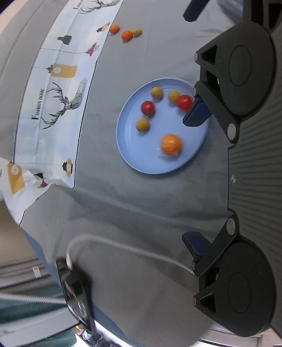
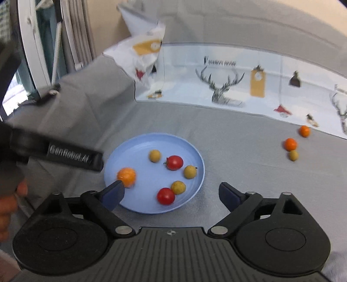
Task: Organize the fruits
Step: 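Open both tools to drop the yellow fruits onto the plate, then move both open tools toward the two remaining oranges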
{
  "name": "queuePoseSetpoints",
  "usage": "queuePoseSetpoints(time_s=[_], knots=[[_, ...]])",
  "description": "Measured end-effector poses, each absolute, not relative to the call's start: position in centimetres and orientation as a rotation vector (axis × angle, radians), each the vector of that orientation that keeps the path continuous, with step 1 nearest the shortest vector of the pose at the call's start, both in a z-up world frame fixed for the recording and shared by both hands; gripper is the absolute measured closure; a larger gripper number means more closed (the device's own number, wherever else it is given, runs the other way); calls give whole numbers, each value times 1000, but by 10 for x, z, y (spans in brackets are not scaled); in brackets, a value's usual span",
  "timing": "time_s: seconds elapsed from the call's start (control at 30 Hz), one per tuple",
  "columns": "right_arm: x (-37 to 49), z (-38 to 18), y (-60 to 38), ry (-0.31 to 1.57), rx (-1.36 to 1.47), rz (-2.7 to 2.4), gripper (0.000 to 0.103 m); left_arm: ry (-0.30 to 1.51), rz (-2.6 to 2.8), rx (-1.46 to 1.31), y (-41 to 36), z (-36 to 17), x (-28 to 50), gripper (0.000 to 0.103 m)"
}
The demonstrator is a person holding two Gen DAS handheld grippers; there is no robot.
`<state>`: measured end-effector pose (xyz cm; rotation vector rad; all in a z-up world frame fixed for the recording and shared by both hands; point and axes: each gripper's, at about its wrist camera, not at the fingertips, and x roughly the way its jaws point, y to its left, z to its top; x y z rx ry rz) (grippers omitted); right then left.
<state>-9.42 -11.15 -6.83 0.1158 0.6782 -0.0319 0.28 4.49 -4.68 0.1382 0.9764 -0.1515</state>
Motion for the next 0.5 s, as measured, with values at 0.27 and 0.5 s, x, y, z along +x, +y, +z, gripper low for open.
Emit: queuePoseSetpoints(time_s=[0.27, 0.5], knots=[[-149, -35, -93, 526, 57, -26, 5, 880, -185, 140, 56, -17, -51, 0], [-180, -18, -82, 461, 16, -16, 4, 799, -186, 125, 63, 5, -84, 0]])
